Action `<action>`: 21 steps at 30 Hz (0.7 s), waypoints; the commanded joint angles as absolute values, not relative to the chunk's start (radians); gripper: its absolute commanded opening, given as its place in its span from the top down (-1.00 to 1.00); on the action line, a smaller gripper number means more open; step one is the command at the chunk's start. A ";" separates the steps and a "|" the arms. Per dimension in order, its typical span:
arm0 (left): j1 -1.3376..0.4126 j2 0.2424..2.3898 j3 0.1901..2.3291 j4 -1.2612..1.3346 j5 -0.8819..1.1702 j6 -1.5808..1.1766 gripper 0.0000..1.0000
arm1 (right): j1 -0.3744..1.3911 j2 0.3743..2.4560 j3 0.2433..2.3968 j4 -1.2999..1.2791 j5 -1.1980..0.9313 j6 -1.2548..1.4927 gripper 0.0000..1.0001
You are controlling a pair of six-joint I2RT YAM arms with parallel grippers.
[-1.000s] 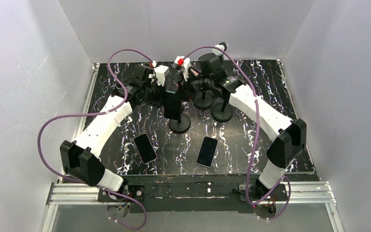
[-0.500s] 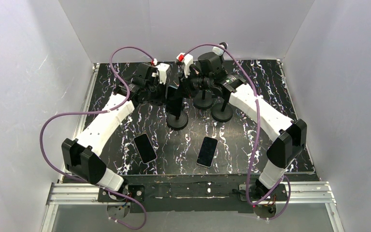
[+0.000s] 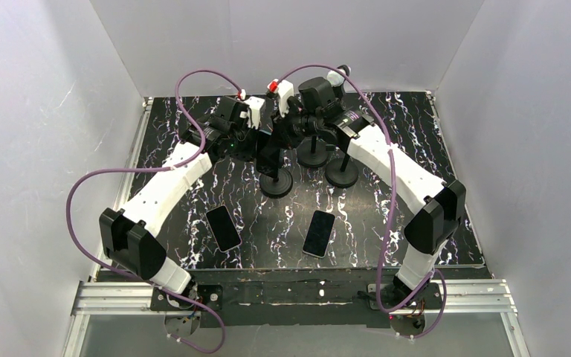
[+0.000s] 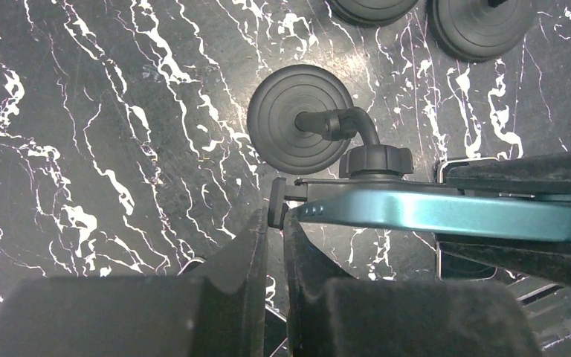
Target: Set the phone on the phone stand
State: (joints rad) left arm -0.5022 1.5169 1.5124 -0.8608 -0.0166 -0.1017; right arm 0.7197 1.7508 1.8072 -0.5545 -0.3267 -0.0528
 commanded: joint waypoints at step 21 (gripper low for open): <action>-0.477 1.474 1.529 -0.946 0.054 -0.066 1.00 | 0.680 1.794 1.818 -0.538 -0.141 -0.145 0.97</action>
